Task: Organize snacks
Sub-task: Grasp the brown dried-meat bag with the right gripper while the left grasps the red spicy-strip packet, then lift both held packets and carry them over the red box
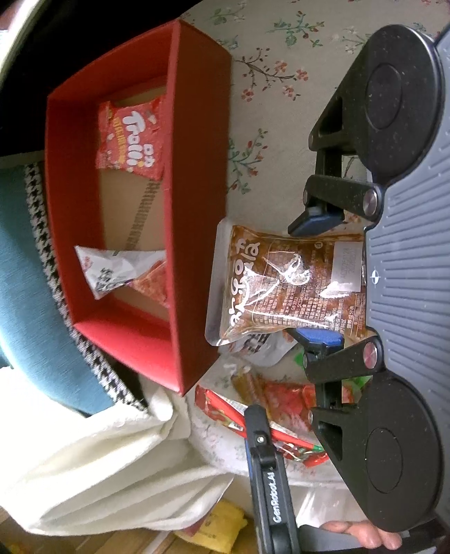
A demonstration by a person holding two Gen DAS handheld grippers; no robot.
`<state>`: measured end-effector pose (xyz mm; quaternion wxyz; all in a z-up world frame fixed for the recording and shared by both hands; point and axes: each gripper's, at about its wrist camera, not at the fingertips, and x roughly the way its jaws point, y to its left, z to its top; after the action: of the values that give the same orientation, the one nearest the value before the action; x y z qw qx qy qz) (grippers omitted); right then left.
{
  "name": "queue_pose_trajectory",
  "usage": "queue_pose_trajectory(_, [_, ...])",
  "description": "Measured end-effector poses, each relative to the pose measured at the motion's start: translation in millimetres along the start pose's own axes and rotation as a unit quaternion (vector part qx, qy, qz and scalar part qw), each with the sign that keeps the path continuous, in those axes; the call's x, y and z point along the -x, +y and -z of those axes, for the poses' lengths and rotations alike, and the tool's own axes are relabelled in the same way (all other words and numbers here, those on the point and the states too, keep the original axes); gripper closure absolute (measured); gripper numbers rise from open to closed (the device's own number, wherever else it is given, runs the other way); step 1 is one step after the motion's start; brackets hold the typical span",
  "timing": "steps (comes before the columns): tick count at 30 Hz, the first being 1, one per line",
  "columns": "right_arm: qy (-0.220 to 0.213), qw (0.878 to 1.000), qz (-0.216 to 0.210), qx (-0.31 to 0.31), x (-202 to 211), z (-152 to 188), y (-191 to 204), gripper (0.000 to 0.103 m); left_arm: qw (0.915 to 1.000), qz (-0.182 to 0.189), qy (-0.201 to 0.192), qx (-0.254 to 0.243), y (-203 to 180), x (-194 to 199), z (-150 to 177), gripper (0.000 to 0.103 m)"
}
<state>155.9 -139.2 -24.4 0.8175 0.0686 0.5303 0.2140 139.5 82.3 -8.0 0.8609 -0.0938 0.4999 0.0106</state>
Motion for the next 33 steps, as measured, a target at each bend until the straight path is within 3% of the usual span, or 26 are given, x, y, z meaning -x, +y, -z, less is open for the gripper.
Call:
queue_pose_trajectory(12, [-0.021,1.0,-0.018,0.01,10.7,-4.8,9.7,0.042,0.9989,0.033,-0.033,-0.012,-13.2,31.2,-1.7,0.062])
queue_pose_trajectory(33, [-0.06,0.997,-0.042,0.005,37.6,-11.5,13.3,0.042,0.9973,0.021,-0.063,-0.032,-24.4,45.1,-2.6,0.062])
